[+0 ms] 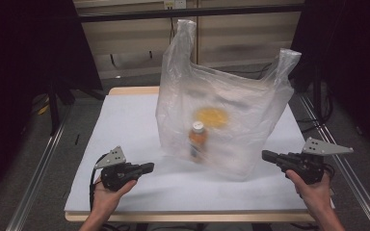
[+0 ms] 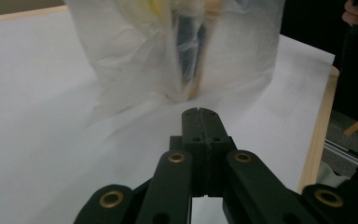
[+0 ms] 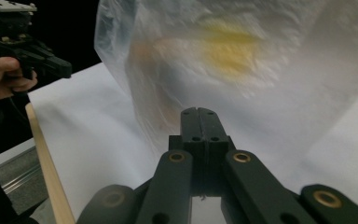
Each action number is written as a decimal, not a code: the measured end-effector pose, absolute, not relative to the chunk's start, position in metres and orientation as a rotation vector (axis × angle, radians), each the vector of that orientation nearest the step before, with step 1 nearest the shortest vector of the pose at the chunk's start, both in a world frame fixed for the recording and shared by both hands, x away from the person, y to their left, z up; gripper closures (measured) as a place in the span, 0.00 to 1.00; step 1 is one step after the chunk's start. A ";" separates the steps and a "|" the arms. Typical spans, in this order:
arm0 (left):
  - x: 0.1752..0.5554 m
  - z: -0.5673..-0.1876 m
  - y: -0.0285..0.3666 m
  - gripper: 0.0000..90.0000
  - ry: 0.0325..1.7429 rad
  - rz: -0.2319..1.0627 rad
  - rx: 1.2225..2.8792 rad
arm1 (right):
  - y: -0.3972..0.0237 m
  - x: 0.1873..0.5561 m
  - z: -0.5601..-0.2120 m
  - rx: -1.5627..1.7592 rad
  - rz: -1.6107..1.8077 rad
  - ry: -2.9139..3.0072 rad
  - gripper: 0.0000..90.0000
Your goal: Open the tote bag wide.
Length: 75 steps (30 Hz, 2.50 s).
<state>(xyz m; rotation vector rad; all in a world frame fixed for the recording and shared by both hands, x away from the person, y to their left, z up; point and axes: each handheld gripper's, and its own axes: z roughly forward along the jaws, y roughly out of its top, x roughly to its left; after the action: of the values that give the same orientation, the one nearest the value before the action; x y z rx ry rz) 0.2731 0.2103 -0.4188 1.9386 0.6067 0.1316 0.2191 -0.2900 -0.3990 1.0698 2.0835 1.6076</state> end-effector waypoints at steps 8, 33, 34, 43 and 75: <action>0.285 -0.395 0.191 1.00 0.564 0.123 1.971 | -0.277 0.223 -0.374 0.998 1.633 2.082 1.00; 0.330 -0.328 0.146 1.00 0.462 0.072 2.031 | -0.243 0.286 -0.303 0.872 1.576 2.228 1.00; 0.334 -0.323 0.143 1.00 0.457 0.082 2.010 | -0.244 0.293 -0.297 0.880 1.563 2.219 1.00; 0.351 -0.303 0.135 1.00 0.456 0.100 1.980 | -0.235 0.317 -0.257 0.859 1.577 2.172 1.00; 0.372 -0.265 0.107 1.00 0.441 0.138 1.938 | -0.178 0.355 -0.285 0.935 1.428 2.302 1.00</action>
<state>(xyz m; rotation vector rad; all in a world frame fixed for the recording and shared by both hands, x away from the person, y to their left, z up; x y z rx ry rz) 0.3720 0.1070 -0.2648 1.9376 0.4414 0.1376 0.3554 -0.1785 -0.2851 0.9353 2.3017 1.4282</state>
